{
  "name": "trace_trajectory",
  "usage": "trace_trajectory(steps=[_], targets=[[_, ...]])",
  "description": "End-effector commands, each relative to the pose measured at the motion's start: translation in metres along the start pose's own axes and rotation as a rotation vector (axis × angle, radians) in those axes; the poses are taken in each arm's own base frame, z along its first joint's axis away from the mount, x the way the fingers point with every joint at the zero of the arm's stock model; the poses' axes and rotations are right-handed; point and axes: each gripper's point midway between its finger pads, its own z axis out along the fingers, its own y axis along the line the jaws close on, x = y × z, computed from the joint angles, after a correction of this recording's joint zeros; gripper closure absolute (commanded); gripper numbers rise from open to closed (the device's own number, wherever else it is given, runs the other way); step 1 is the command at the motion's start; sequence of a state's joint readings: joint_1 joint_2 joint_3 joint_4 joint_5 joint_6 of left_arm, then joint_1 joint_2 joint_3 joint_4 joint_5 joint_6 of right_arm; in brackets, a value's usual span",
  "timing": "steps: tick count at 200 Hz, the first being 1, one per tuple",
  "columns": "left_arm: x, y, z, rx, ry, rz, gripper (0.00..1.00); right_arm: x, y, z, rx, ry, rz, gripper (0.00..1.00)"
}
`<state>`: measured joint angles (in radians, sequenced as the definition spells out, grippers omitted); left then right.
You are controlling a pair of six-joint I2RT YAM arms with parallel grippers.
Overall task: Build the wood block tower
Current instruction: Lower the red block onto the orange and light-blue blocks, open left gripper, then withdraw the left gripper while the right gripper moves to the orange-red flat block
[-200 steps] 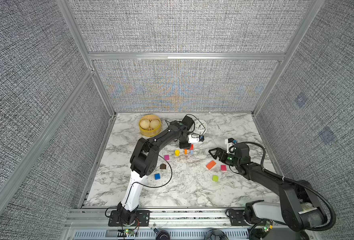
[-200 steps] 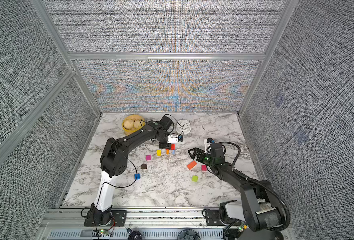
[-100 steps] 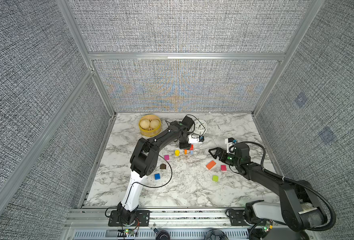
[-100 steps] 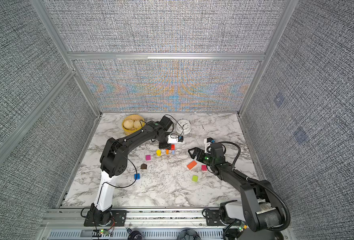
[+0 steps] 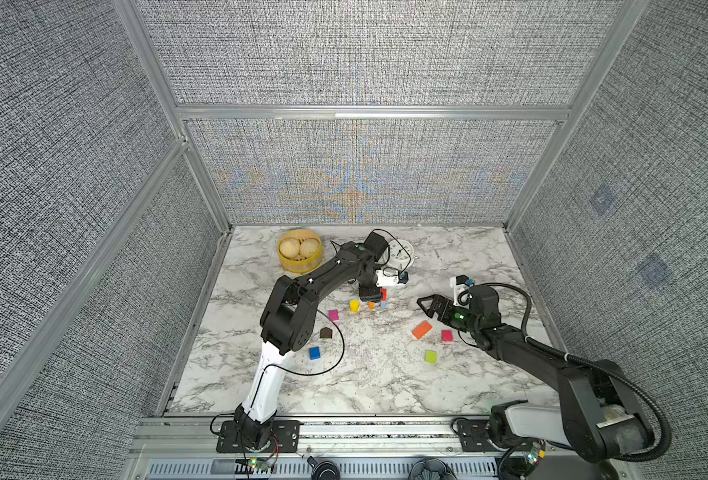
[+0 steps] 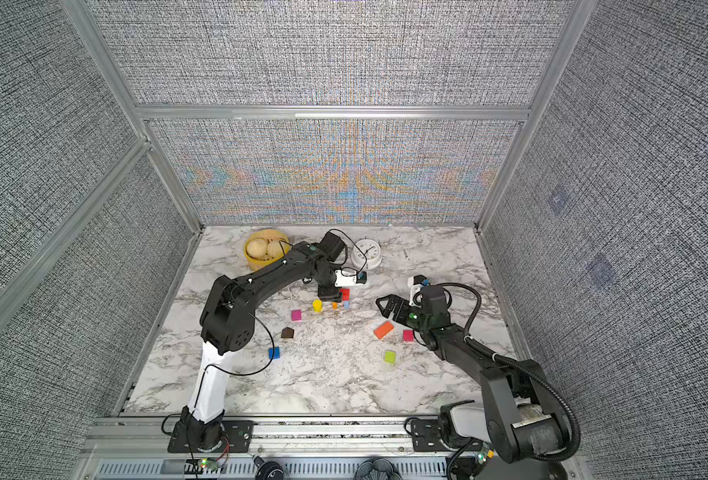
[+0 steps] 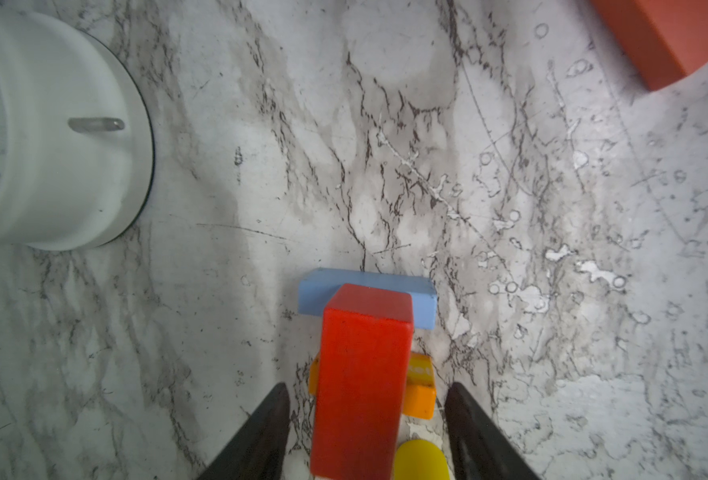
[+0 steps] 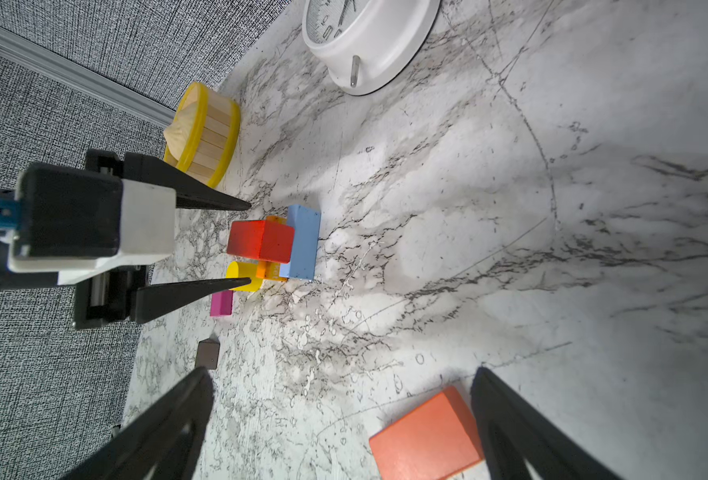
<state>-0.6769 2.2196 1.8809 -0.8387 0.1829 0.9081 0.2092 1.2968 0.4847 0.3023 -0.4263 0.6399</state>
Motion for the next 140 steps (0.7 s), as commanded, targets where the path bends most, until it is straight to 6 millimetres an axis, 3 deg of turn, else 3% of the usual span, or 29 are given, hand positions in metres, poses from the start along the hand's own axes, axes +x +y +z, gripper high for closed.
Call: trace_trajectory(steps=[1, 67, 79, 91, 113, 118, 140], targets=[[-0.003, 0.004, -0.007, -0.022, -0.010, -0.003, 0.35, -0.004, 0.005, 0.001, -0.022, -0.012, -0.016, 0.01], [-0.009, 0.009, -0.037, -0.092, -0.031, -0.023, 0.21, -0.004, 0.002, 0.000, 0.013, 0.008, -0.031, 0.01], [-0.009, 0.010, -0.047, -0.112, -0.041, -0.032, 0.15, -0.003, 0.001, 0.001, 0.023, 0.024, -0.034, 0.01], [-0.011, 0.009, -0.057, -0.129, -0.047, -0.041, 0.02, -0.002, 0.000, 0.002, 0.034, 0.045, -0.036, 0.01], [-0.010, 0.008, -0.074, -0.169, -0.063, -0.087, 0.01, -0.003, 0.004, -0.001, 0.050, 0.080, -0.067, 0.01], [-0.014, 0.008, -0.089, -0.198, -0.089, -0.096, 0.01, -0.003, 0.004, -0.002, 0.056, 0.088, -0.074, 0.01], [-0.014, 0.002, -0.112, -0.264, -0.149, -0.135, 0.01, -0.003, 0.006, -0.008, 0.079, 0.109, -0.104, 0.01]])
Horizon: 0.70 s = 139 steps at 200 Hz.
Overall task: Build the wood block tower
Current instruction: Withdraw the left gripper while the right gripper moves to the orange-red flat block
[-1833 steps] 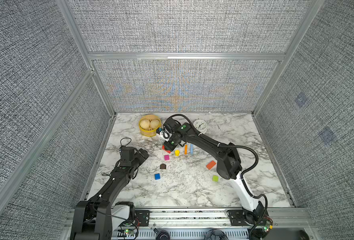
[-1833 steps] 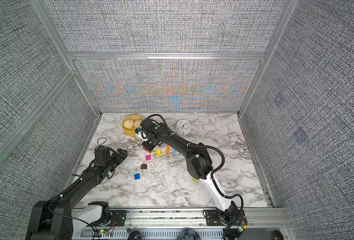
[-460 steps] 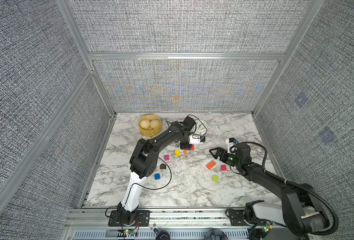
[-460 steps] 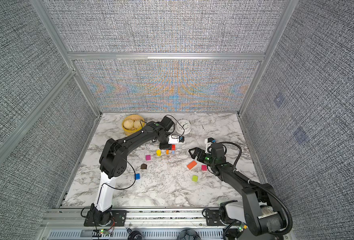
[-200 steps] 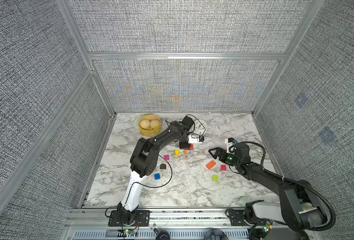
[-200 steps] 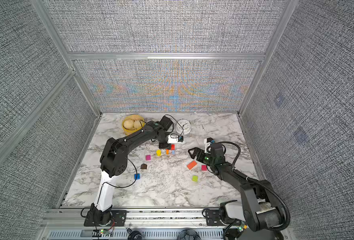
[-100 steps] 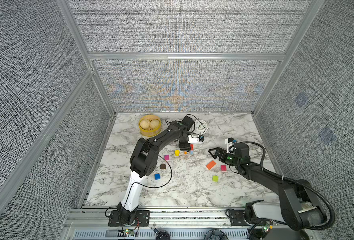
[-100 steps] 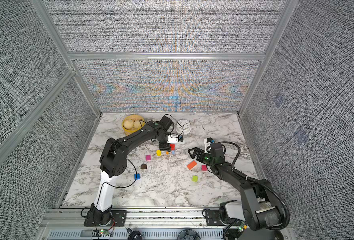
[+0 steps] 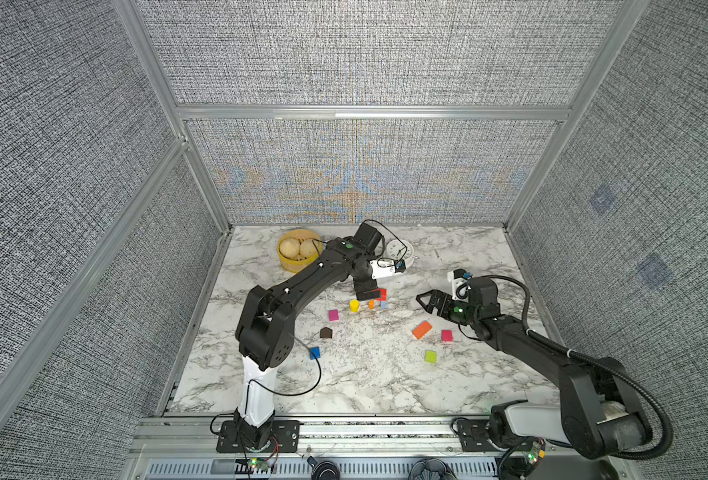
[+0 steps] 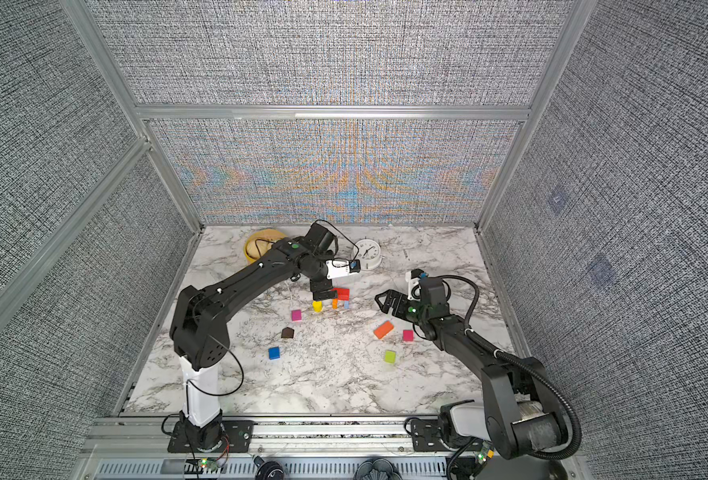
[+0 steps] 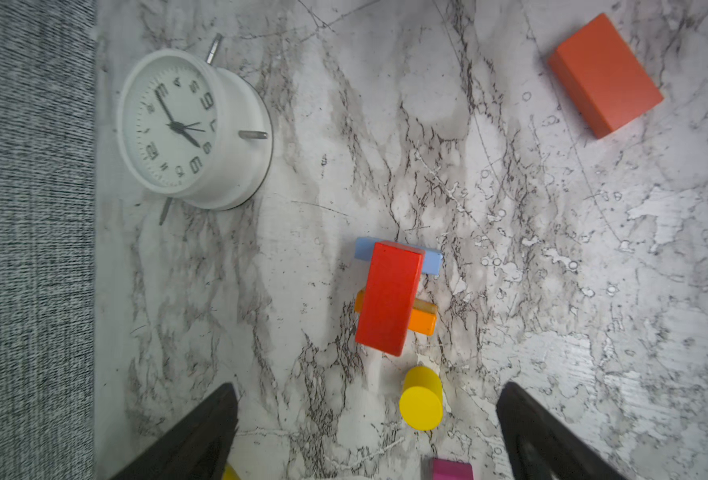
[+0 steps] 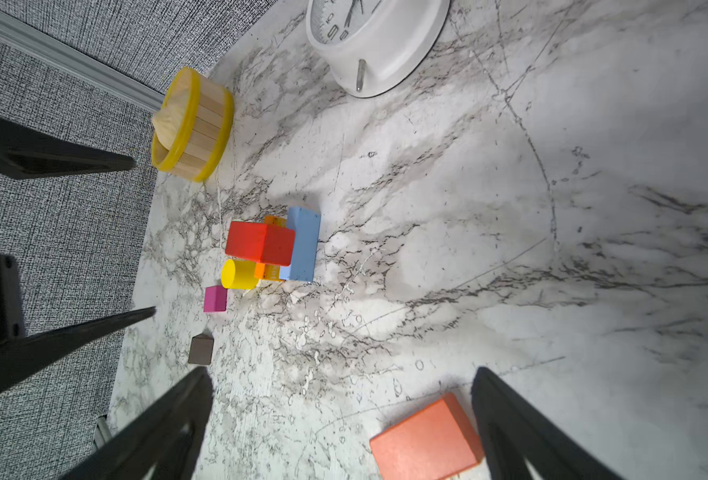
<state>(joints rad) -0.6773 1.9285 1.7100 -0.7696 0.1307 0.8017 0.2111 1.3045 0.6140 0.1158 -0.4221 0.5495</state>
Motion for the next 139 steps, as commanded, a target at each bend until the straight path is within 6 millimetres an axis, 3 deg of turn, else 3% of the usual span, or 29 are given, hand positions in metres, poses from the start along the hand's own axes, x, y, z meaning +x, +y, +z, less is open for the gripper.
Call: trace_trajectory(steps=[1, 35, 78, 99, 139], targets=[[-0.009, 0.008, -0.025, -0.097, -0.078, -0.060, 0.01, 0.011, -0.004, -0.006, 0.044, 0.064, -0.040, 0.01], [-0.005, 0.008, -0.057, -0.269, -0.199, -0.103, 0.01, 0.022, -0.006, -0.019, 0.094, 0.145, -0.079, 0.03], [0.002, 0.027, -0.113, -0.597, -0.557, -0.464, 0.01, 0.033, 0.003, -0.038, 0.116, 0.202, -0.134, 0.07], [0.016, 0.022, -0.113, -0.620, -0.629, -0.616, 0.01, 0.038, 0.008, -0.044, 0.153, 0.253, -0.211, 0.08], [0.058, 0.023, -0.092, -0.659, -0.540, -0.918, 0.01, 0.047, 0.012, -0.040, 0.239, 0.352, -0.341, 0.08]])
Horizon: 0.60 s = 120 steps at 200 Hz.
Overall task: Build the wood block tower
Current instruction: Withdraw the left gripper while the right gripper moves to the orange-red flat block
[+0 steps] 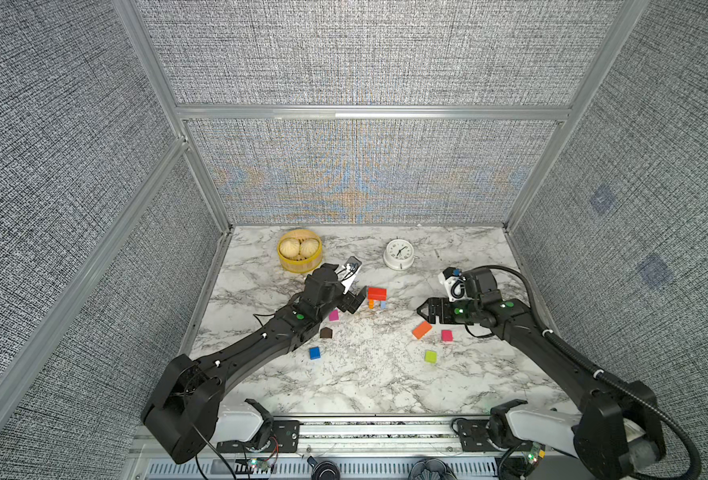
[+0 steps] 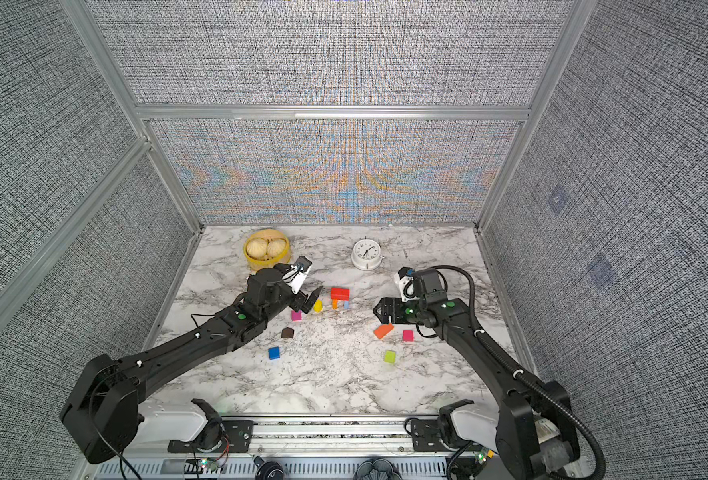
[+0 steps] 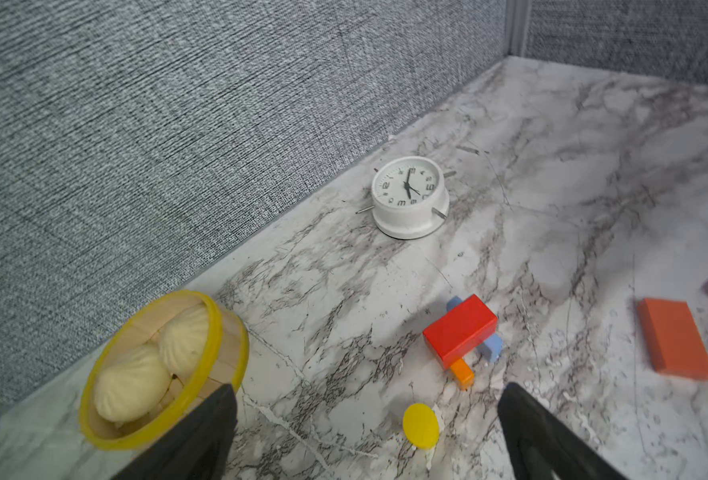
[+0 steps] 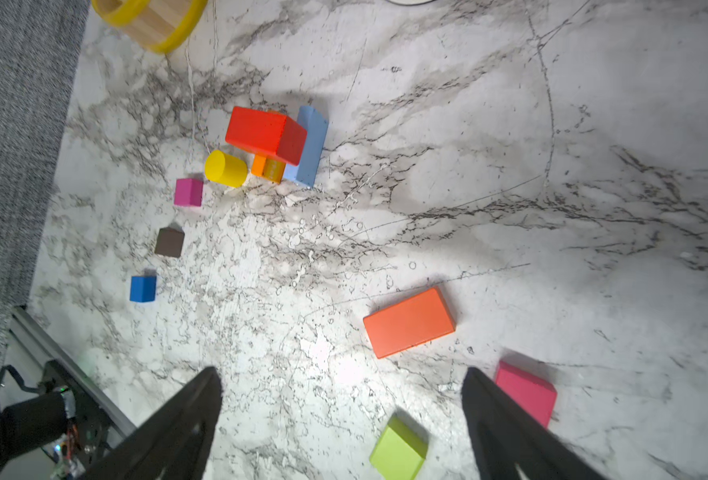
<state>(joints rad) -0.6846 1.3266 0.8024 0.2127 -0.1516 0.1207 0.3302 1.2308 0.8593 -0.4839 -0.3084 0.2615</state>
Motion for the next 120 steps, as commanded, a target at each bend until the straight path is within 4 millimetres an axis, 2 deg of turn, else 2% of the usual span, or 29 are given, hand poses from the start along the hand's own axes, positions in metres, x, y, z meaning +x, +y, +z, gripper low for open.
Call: trace_trajectory(steps=[1, 26, 57, 71, 75, 107, 120], targets=[[-0.003, 0.027, 0.000, -0.152, -0.027, -0.251, 0.01, 0.019, -0.010, 0.003, 0.099, 0.103, -0.072, 0.08], [0.016, 0.032, -0.008, -0.195, 0.033, -0.394, 0.01, 0.025, -0.013, 0.013, 0.142, 0.178, -0.113, 0.10], [0.032, 0.036, -0.024, -0.207, -0.132, -0.501, 0.01, 0.034, -0.015, 0.025, 0.209, 0.257, -0.183, 0.12], [0.049, 0.041, -0.028, -0.245, -0.156, -0.529, 0.01, 0.043, -0.021, 0.030, 0.243, 0.308, -0.205, 0.11], [0.052, 0.041, -0.029, -0.250, -0.159, -0.531, 0.01, 0.033, -0.017, 0.029, 0.248, 0.295, -0.220, 0.11], [0.082, 0.039, -0.017, -0.284, -0.086, -0.504, 0.01, 0.042, -0.022, 0.030, 0.355, 0.441, -0.338, 0.11], [0.086, 0.038, -0.012, -0.283, -0.089, -0.481, 0.01, 0.045, -0.026, 0.032, 0.376, 0.485, -0.357, 0.11]])
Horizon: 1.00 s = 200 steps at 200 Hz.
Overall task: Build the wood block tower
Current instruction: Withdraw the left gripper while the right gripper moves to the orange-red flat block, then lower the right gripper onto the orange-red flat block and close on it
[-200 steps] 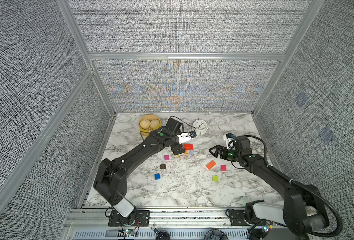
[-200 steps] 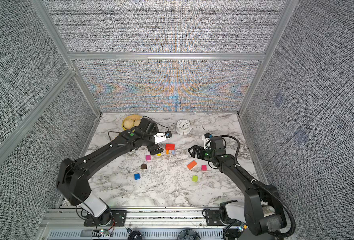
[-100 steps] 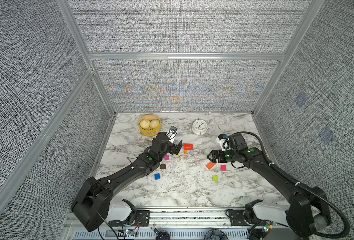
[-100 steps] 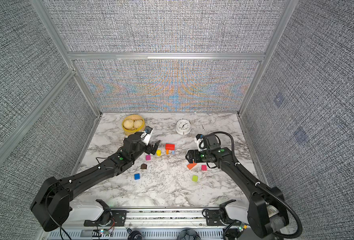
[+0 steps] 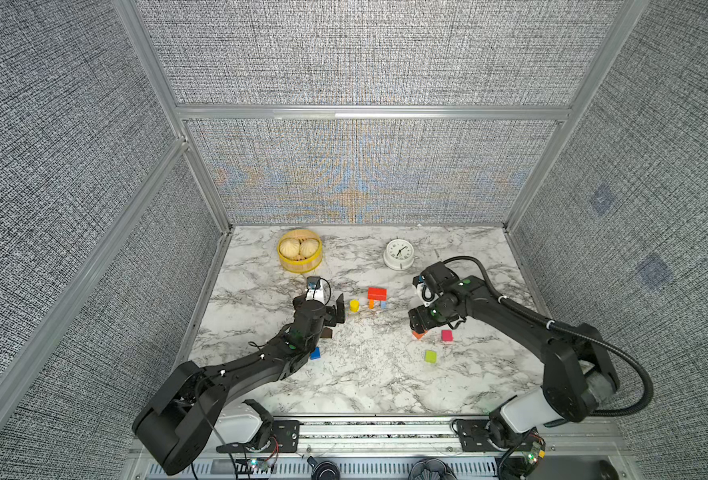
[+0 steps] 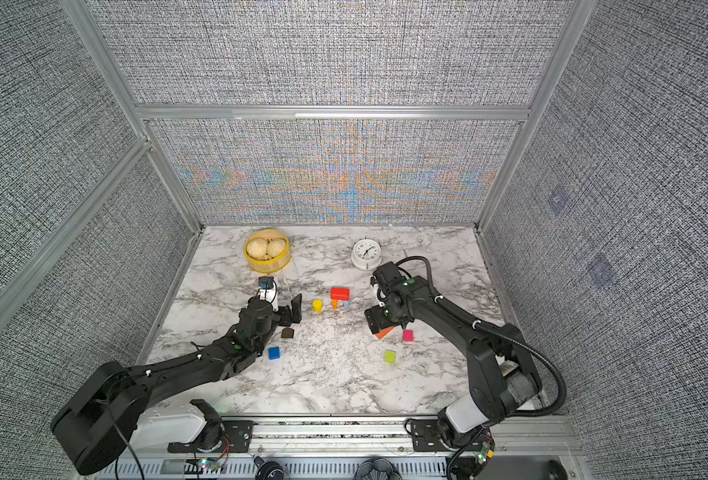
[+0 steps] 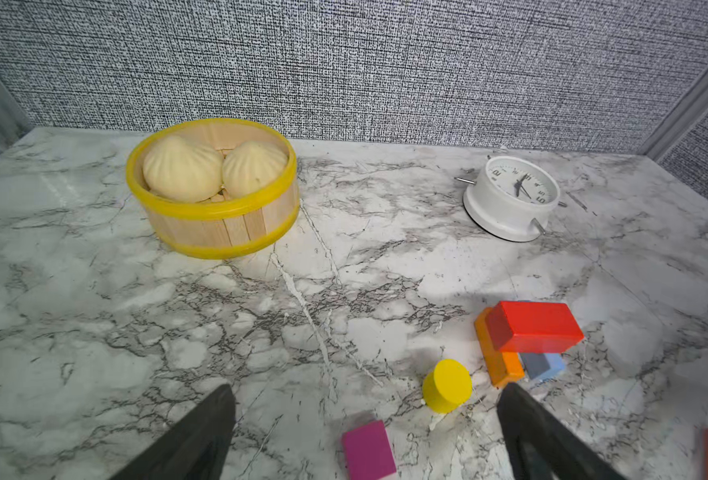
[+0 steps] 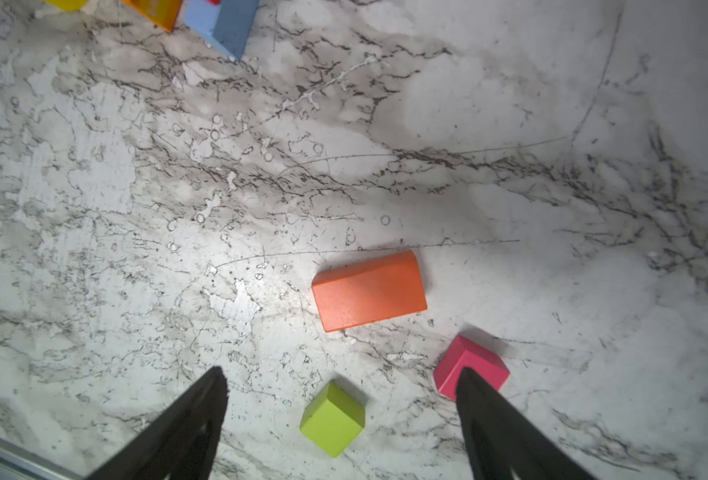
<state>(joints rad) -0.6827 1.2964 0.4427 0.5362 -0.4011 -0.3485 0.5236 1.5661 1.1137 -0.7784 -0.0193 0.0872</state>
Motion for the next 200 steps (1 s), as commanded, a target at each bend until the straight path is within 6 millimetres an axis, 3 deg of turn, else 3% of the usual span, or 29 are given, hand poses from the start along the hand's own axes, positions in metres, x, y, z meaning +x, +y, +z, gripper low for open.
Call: trace_trajectory(steps=[1, 78, 200], targets=[[-0.010, 0.000, 0.006, -0.011, -0.077, -0.024, 0.01, 0.022, -0.015, 0.002, 0.102, 0.134, -0.073, 0.11], [-0.004, 0.000, 0.005, 0.005, -0.070, 0.007, 0.01, 0.013, -0.007, 0.026, 0.059, 0.224, -0.108, 0.13], [-0.001, -0.007, 0.007, 0.039, -0.059, 0.026, 0.01, 0.009, -0.019, 0.046, 0.017, 0.347, -0.131, 0.20]])
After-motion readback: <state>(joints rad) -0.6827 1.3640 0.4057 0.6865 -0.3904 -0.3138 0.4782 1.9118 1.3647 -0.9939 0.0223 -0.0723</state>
